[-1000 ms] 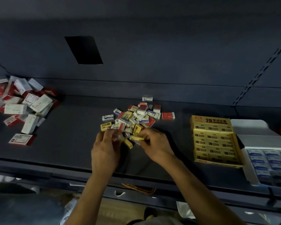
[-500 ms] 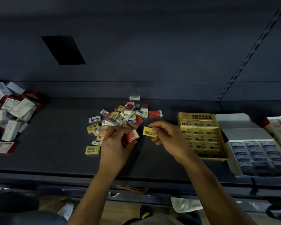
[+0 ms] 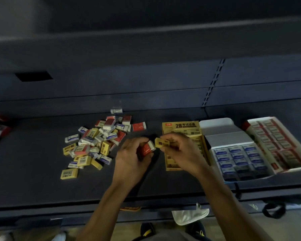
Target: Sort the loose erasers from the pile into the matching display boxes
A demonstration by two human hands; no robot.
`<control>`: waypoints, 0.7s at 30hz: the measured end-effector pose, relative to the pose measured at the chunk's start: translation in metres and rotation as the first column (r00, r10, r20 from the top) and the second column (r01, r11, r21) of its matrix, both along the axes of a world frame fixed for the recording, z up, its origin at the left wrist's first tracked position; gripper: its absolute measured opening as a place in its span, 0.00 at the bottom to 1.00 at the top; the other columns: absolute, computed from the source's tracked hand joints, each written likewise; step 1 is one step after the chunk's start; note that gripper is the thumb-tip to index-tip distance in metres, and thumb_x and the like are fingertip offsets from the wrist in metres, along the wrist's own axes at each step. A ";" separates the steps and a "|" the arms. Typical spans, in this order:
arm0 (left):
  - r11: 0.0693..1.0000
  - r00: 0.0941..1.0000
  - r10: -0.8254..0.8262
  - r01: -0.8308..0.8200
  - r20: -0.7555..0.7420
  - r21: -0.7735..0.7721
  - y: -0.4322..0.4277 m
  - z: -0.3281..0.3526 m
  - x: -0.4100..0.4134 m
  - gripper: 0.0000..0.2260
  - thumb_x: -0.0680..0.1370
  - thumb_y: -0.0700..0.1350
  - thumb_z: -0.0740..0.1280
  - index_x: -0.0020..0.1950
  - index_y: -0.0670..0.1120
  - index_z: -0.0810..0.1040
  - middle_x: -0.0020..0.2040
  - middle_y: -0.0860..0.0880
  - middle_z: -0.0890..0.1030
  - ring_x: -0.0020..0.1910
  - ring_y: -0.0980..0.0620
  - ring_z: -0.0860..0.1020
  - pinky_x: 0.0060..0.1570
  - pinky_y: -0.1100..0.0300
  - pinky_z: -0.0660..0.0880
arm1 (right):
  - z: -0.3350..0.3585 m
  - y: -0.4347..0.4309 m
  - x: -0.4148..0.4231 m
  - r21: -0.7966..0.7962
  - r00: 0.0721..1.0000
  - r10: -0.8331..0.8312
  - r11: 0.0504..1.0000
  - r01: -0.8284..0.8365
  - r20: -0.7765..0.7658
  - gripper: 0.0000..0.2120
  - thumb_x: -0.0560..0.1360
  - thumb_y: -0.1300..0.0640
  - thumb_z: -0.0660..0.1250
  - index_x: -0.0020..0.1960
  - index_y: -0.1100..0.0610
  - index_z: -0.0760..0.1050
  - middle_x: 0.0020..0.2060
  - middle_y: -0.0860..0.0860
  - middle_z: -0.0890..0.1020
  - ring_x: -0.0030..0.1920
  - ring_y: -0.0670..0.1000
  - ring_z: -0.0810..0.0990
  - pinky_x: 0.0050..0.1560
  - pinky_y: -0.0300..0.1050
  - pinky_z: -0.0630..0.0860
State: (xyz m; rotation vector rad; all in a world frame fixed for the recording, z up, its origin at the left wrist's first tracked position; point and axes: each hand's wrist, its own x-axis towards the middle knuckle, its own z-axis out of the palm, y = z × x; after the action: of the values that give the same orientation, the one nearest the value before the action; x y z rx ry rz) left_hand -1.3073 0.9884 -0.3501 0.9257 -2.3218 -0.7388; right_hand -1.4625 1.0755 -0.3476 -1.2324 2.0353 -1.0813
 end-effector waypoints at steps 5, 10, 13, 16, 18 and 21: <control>0.995 1.000 -0.009 0.009 0.003 0.103 0.007 0.001 -0.016 0.18 0.71 0.43 0.73 0.59 0.53 0.77 0.52 0.54 0.76 0.49 0.61 0.74 0.49 0.73 0.69 | -0.004 0.007 -0.024 0.083 0.947 -0.040 0.994 0.070 -0.318 0.16 0.74 0.56 0.68 0.61 0.51 0.76 0.61 0.48 0.73 0.56 0.48 0.76 0.54 0.39 0.74; 0.983 0.999 0.036 -0.036 0.005 0.181 0.014 0.006 -0.022 0.13 0.72 0.44 0.72 0.54 0.56 0.76 0.49 0.62 0.76 0.49 0.66 0.74 0.47 0.75 0.69 | -0.015 0.001 -0.028 0.163 0.895 0.026 0.985 0.052 -0.446 0.16 0.76 0.55 0.65 0.63 0.51 0.73 0.62 0.49 0.72 0.61 0.49 0.71 0.58 0.40 0.68; 0.979 0.998 0.062 -0.059 -0.010 0.194 0.015 0.004 -0.022 0.12 0.72 0.44 0.72 0.53 0.54 0.77 0.48 0.61 0.78 0.48 0.66 0.75 0.46 0.75 0.70 | -0.019 -0.003 -0.026 0.117 0.897 0.018 0.992 0.038 -0.442 0.15 0.75 0.57 0.66 0.62 0.54 0.74 0.61 0.50 0.72 0.60 0.50 0.72 0.58 0.43 0.71; 0.974 0.995 0.094 -0.087 -0.026 0.212 0.016 0.002 -0.020 0.12 0.72 0.44 0.72 0.53 0.53 0.77 0.48 0.60 0.78 0.48 0.66 0.76 0.46 0.76 0.69 | -0.021 -0.004 -0.025 0.064 0.894 0.020 0.998 0.010 -0.447 0.14 0.74 0.59 0.67 0.60 0.56 0.76 0.58 0.53 0.73 0.57 0.51 0.74 0.57 0.46 0.74; 0.970 0.993 0.113 -0.100 -0.043 0.222 0.017 0.001 -0.020 0.13 0.71 0.42 0.73 0.52 0.54 0.76 0.48 0.59 0.78 0.48 0.66 0.76 0.46 0.76 0.70 | -0.022 -0.004 -0.025 0.053 0.893 0.024 0.999 0.000 -0.450 0.14 0.74 0.59 0.67 0.60 0.56 0.76 0.57 0.53 0.73 0.55 0.50 0.74 0.56 0.46 0.75; 0.966 0.990 0.128 -0.112 -0.053 0.232 0.017 -0.001 -0.020 0.15 0.71 0.42 0.73 0.52 0.55 0.75 0.48 0.59 0.79 0.48 0.65 0.77 0.46 0.75 0.71 | -0.023 -0.004 -0.026 0.059 0.893 0.041 0.998 -0.016 -0.448 0.15 0.75 0.58 0.66 0.61 0.55 0.75 0.58 0.52 0.72 0.56 0.49 0.73 0.56 0.43 0.74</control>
State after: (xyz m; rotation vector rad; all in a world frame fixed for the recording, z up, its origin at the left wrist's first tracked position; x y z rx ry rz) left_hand -1.3274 1.0055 -0.3508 1.1127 -2.1317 -0.9853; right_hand -1.4890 1.0716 -0.3711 -1.5937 2.3535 -0.7675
